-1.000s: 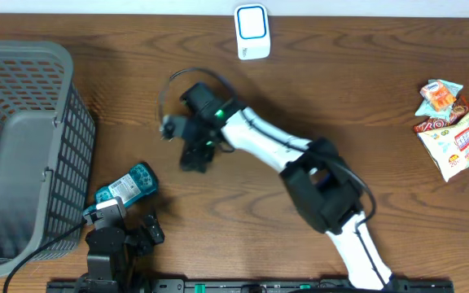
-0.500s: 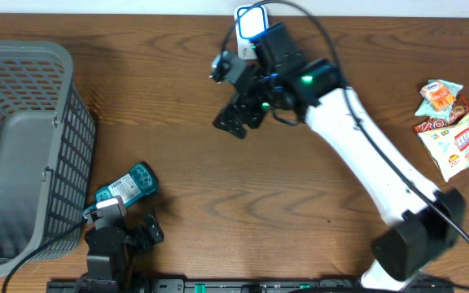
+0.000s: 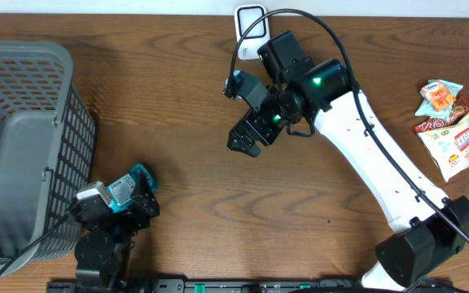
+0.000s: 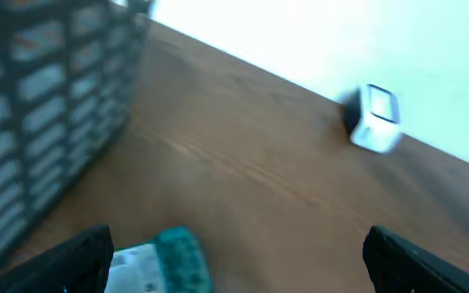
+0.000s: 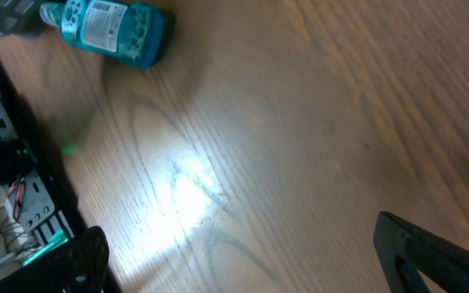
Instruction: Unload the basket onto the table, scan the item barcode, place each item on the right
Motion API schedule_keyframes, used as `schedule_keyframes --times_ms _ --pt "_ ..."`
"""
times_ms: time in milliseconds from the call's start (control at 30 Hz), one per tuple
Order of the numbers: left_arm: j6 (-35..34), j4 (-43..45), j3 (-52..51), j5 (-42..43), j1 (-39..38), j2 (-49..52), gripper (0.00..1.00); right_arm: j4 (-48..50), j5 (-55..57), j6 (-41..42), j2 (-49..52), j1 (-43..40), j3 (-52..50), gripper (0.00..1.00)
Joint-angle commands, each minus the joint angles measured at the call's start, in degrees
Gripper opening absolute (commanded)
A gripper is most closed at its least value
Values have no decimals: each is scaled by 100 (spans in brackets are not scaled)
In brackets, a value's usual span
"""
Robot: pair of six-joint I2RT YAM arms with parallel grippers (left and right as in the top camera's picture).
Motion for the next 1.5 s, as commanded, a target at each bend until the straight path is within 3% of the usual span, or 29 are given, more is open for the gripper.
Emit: schedule_keyframes --times_ms 0,233,433,700,967,1233,1333,1467 --pt "332 0 39 1226 -13 31 98 -48 -94 39 -31 -98 0 99" --pt "-785 -645 424 2391 -13 1049 98 -46 -94 35 -28 -203 -4 99" --pt "-761 -1237 1325 2424 -13 2315 98 -68 35 35 -28 -210 -7 99" --pt "74 -2610 2855 2396 -590 3860 98 -81 33 33 -28 -219 -20 99" --pt "758 -3683 3845 1158 -2107 5300 98 -83 31 -7 -28 -278 -111 99" --pt "520 -3342 3880 192 -2188 6411 98 -42 33 -70 -28 -304 -203 99" --pt "879 -3204 3880 -1051 -2181 6819 98 -46 33 -70 -28 -339 -203 99" --pt "1797 -3104 3877 -1462 -2135 7326 98 -15 33 -70 -28 -354 -236 99"
